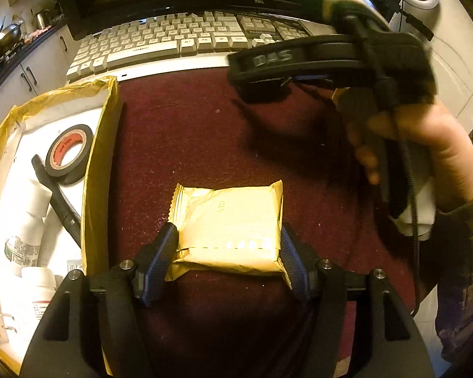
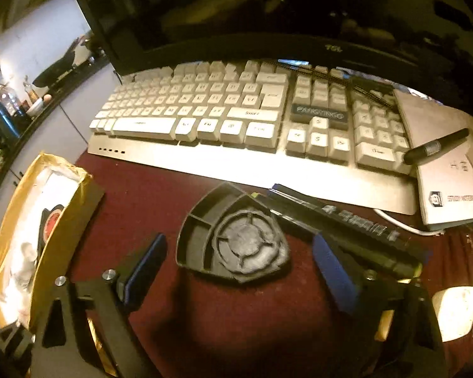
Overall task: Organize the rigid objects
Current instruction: 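Grasp the black fan-shaped holder with the right tool while the left tool holds the packet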
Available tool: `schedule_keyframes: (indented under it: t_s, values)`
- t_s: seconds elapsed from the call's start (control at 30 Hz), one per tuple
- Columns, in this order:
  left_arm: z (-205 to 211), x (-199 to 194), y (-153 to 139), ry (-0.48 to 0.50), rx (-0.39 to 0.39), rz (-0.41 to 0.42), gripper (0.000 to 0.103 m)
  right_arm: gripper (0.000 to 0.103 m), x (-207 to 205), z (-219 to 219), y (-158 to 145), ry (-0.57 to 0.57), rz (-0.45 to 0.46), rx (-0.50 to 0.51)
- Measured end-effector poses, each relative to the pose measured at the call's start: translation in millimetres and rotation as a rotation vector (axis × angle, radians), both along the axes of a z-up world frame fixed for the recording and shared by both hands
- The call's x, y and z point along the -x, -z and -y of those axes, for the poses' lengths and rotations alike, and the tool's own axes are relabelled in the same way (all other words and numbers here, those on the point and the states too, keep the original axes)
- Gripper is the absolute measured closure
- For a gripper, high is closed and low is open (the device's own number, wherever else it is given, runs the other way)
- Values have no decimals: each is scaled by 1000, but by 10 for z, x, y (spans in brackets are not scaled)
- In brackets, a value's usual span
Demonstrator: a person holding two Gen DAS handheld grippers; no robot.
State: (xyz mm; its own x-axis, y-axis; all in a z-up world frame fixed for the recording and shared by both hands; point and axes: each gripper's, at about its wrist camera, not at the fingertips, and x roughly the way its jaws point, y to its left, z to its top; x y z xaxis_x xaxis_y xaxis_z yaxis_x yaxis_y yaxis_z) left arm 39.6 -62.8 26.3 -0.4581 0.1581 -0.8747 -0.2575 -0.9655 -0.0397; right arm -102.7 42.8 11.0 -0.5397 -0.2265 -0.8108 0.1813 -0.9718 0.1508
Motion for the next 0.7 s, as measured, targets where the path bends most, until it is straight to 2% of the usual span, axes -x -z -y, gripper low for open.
schedule_keyframes:
  t_s: [0.03,0.1,0.17,0.27,0.4,0.7]
  values:
    - [6,4,9,-3,-2,6,37,23,22,52,44,0,19,-18]
    - [-11,11,20,-3,11,4,36,26,39,130,72,7,8,-81]
    - [-31,20,32,-3,21,5,31,28,42,196,100,9,-5,-130]
    - [-62,16,43,-1,31,1,30,38,6,185,92,10,-16,-128]
    - [-49,33,35,-5,19,-3,30,38,-105,101,89,15,-8,-106]
    - [-57,48,40,-14,20,-13,30,38,-508,-107,-111,-10,-24,28]
